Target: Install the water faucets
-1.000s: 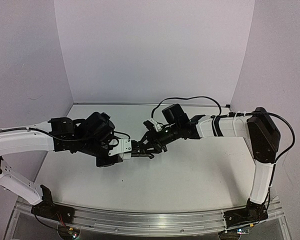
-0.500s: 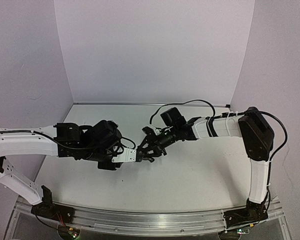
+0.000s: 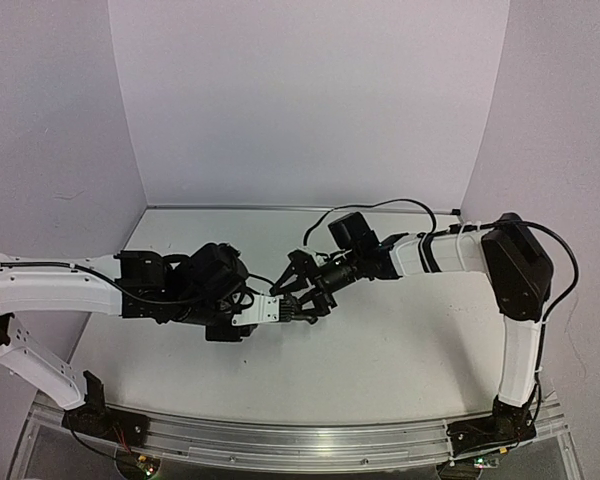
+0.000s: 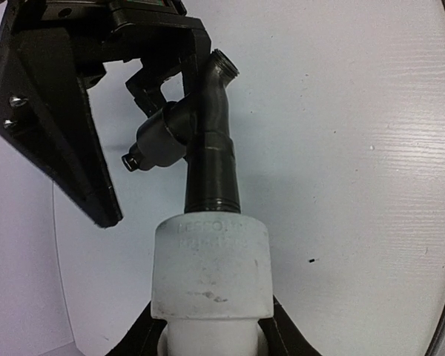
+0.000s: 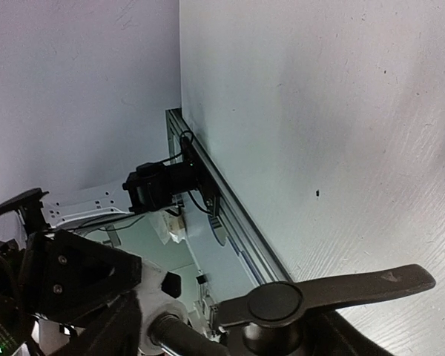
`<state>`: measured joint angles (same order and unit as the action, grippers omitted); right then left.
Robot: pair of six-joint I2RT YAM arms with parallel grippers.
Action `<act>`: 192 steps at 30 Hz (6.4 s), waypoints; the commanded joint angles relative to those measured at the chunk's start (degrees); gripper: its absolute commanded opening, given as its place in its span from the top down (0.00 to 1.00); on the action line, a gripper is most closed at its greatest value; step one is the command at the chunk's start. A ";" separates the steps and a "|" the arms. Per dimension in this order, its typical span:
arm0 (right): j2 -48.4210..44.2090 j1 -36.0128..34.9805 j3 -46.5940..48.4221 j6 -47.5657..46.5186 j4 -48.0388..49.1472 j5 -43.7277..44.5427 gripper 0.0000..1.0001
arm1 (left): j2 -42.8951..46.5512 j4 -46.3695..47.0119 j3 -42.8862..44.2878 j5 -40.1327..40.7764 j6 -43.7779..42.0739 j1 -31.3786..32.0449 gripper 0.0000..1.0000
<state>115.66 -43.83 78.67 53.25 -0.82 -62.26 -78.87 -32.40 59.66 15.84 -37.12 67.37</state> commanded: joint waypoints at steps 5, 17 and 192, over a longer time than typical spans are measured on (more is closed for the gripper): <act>-11.15 -0.20 -4.13 -0.49 11.37 -5.58 0.04 | 1.44 10.63 -1.64 -10.75 5.57 -5.13 1.00; -15.63 2.87 -10.87 -0.78 11.28 -5.64 0.02 | 7.67 14.37 -6.03 -13.12 10.56 -8.29 1.00; -39.72 -2.94 -25.15 -76.70 20.67 3.68 0.35 | 5.03 26.48 -0.82 -81.00 57.12 -24.13 1.00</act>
<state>74.08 -45.19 50.13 -25.28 16.47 -58.78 -74.26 -9.52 55.86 -62.76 20.08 43.44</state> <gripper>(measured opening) 0.703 0.363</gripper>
